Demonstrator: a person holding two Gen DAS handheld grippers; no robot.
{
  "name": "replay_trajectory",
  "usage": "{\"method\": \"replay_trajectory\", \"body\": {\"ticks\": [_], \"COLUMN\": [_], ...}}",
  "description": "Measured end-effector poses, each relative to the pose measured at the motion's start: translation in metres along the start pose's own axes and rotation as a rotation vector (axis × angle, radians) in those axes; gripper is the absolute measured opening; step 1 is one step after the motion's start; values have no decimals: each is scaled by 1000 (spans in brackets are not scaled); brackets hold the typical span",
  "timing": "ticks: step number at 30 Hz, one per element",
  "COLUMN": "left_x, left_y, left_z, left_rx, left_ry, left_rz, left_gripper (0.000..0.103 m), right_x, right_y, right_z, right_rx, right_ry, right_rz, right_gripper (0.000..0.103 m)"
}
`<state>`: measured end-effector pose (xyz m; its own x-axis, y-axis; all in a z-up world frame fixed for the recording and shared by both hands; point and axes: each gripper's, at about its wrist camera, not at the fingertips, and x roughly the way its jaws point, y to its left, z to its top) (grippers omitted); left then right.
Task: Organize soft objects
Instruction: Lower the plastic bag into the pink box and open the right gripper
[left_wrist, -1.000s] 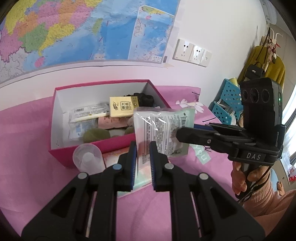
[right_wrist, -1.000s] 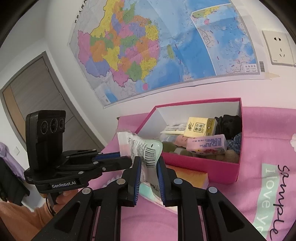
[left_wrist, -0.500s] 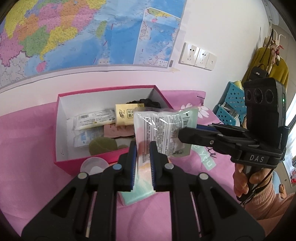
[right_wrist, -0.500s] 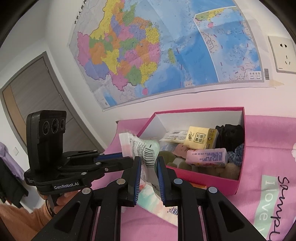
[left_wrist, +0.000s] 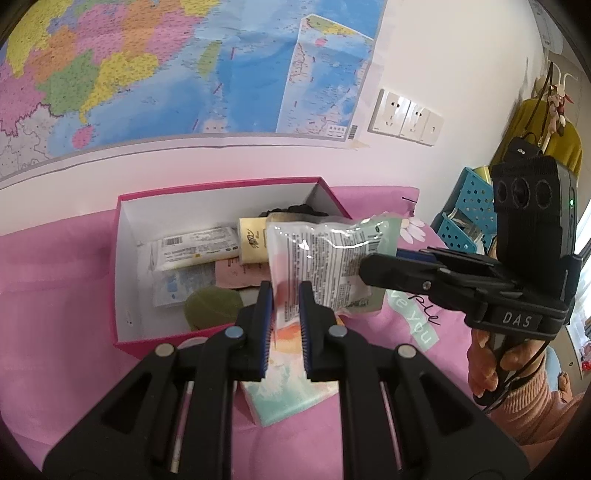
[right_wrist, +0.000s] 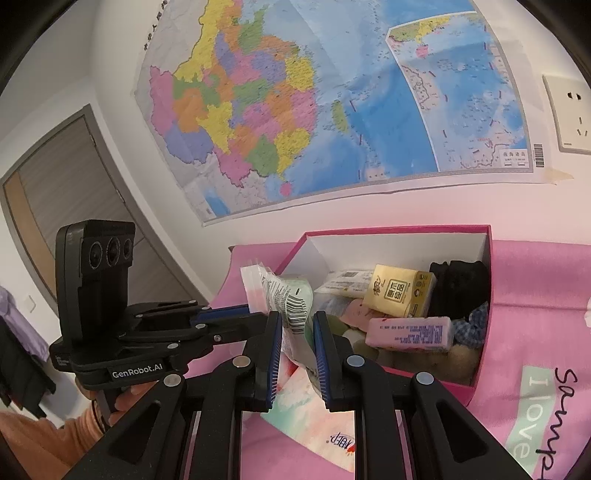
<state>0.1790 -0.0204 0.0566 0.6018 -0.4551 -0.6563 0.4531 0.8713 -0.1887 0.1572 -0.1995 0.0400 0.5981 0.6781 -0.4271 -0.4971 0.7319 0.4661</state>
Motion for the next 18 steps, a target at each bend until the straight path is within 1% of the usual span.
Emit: {"method": "replay_trajectory", "body": {"ticks": [18], "left_x": [20], "left_y": [12], "left_z": [12], "left_rx": [-17], "left_ry": [27], "left_rz": [34], "left_gripper": [14], "right_x": [14], "right_y": [-11], "right_z": [11], "right_rx": [32], "right_ry": [-3], "right_rz": [13], "right_gripper": [18]}}
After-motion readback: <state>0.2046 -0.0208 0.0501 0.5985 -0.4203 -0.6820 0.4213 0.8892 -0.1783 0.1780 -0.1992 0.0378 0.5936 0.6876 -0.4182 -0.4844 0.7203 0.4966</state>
